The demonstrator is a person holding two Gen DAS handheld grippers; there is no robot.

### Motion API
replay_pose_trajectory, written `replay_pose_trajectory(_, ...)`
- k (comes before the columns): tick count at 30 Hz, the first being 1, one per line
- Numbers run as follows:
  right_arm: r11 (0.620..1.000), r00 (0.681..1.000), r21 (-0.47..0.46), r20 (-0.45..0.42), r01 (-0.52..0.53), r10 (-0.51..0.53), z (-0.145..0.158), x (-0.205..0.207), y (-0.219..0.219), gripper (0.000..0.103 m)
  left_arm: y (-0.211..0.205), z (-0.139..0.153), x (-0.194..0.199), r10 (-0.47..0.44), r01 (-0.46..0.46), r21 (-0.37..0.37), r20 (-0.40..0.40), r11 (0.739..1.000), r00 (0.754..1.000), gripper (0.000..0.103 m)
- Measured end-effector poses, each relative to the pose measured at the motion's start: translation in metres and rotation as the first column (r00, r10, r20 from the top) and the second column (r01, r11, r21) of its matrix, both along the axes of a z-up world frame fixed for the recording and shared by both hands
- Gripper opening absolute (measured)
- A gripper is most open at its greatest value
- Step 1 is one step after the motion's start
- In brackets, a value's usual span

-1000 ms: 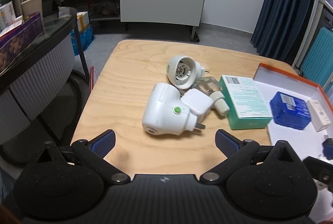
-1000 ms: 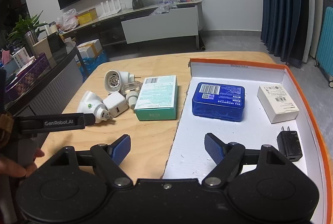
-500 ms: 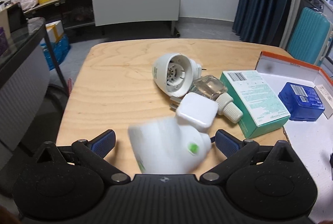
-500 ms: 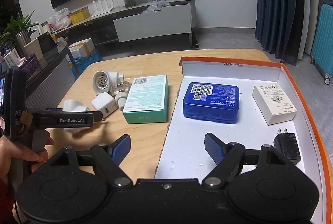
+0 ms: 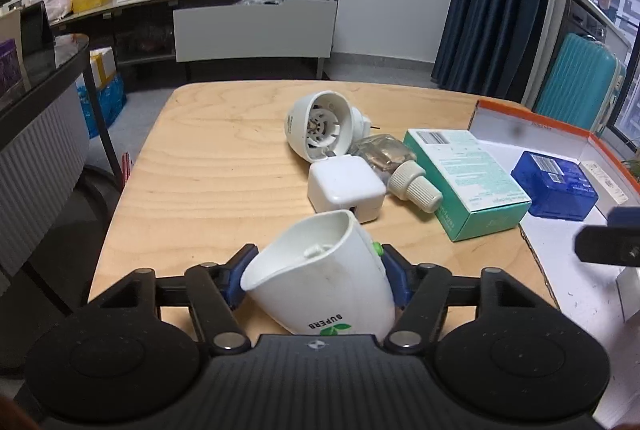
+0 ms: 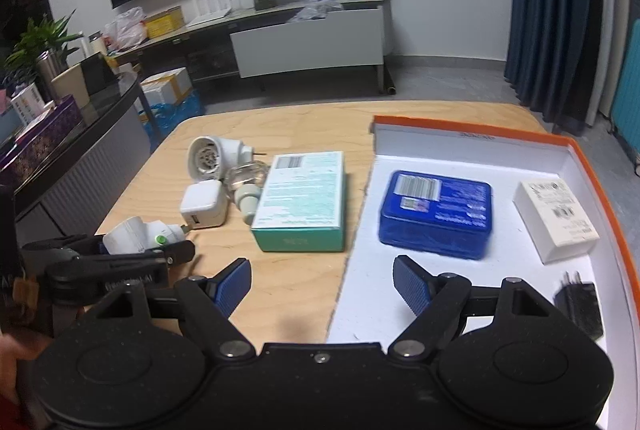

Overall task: Organize rigid objects
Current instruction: 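Grasp the white SUPERB mug with the left tool, then grasp the teal bandage box with the right tool while the left tool holds the mug, then carry the mug and the teal box toward the tray with both tools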

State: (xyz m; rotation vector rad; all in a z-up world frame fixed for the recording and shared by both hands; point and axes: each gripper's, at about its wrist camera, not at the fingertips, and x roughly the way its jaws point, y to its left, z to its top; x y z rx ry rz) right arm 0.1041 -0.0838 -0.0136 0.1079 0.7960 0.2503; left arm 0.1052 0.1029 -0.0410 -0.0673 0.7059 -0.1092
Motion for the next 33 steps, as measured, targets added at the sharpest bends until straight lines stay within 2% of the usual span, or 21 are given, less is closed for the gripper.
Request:
replay_pose_trajectory(7, 0.999, 0.999, -0.014, -0.008, -0.045, 0.045, -0.002, 0.030, 0.025, 0.093, 0.009, 0.009, -0.002, 0.045, -0.044, -0.054, 0.017, 0.998, 0.999, 0.063)
replay_pose_trajectory(17, 0.991, 0.996, -0.134, -0.086, -0.015, 0.003, -0.032, 0.096, 0.052, 0.093, 0.016, 0.017, -0.014, 0.067, -0.064, -0.096, 0.036, 0.993, 0.997, 0.063)
replay_pose_trajectory(21, 0.994, 0.996, -0.103, -0.087, -0.023, 0.014, -0.035, 0.110, 0.050, 0.093, 0.016, 0.018, -0.012, 0.070, -0.065, -0.109, 0.038, 0.992, 0.997, 0.063)
replay_pose_trajectory(23, 0.991, 0.991, -0.126, -0.131, -0.045, 0.028, -0.042, 0.118, 0.053, 0.093, 0.016, 0.018, -0.010, 0.073, -0.069, -0.118, 0.034, 0.991, 0.997, 0.063)
replay_pose_trajectory(24, 0.991, 0.986, -0.118, -0.159, -0.057, 0.038, -0.047, 0.121, 0.053, 0.087, 0.016, 0.019, -0.010, 0.075, -0.071, -0.127, 0.033, 0.989, 0.997, 0.063)
replay_pose_trajectory(28, 0.994, 0.992, -0.103, -0.124, -0.038, 0.025, -0.046, 0.112, 0.050, 0.084, 0.015, 0.022, -0.013, 0.079, -0.073, -0.128, 0.041, 0.989, 0.996, 0.063)
replay_pose_trajectory(33, 0.998, 0.998, -0.054, -0.058, -0.013, 0.010, -0.024, 0.084, 0.037, 0.084, 0.013, 0.027, -0.016, 0.081, -0.074, -0.138, 0.049, 0.988, 0.995, 0.063)
